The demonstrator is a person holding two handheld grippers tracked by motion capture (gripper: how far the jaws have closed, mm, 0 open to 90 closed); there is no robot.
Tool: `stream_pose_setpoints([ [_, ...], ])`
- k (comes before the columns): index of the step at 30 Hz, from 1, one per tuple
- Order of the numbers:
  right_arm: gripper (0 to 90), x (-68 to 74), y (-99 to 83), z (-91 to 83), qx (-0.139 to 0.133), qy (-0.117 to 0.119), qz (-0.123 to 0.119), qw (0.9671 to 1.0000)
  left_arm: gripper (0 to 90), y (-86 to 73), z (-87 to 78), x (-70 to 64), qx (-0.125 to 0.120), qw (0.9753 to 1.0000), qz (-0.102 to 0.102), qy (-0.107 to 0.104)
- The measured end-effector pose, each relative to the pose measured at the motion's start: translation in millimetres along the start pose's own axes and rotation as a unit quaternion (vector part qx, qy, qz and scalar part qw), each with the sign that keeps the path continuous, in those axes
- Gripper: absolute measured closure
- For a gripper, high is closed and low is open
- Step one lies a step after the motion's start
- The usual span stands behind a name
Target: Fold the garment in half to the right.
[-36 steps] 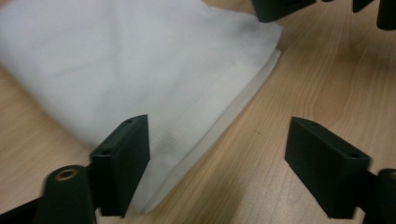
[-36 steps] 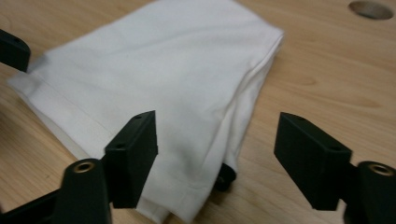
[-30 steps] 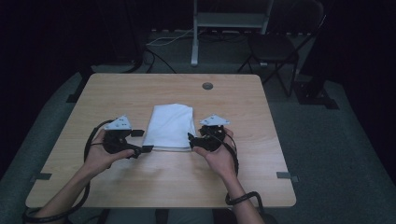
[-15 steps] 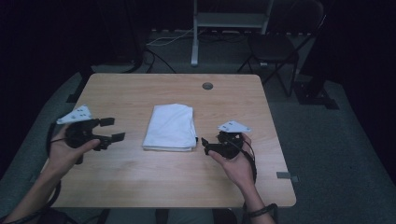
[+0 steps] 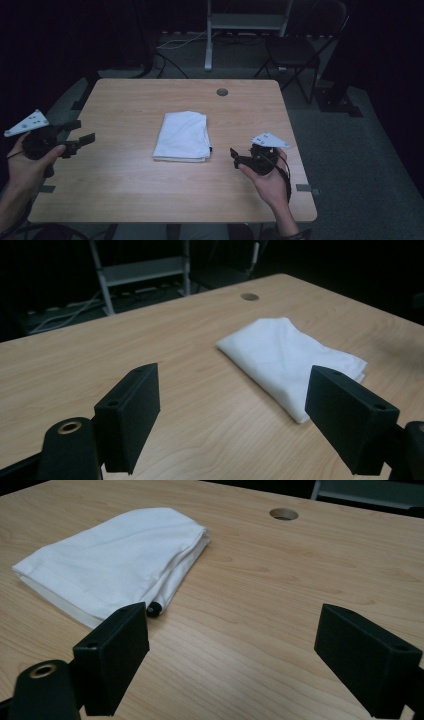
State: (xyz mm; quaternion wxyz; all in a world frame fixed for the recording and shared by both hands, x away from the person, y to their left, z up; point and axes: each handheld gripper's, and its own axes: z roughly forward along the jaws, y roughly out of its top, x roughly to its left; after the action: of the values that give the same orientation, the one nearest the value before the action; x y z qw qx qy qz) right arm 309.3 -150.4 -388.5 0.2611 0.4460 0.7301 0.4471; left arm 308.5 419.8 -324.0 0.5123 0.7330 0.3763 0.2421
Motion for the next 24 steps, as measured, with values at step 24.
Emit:
stream_pose_setpoints([
  [24,13.3,-22.1,-45.4,-41.6,-0.024,-0.038,0.038,0.9983,21.5,-63.4,-22.8,-16.7,-0.029,0.9994,-0.012,0.013],
])
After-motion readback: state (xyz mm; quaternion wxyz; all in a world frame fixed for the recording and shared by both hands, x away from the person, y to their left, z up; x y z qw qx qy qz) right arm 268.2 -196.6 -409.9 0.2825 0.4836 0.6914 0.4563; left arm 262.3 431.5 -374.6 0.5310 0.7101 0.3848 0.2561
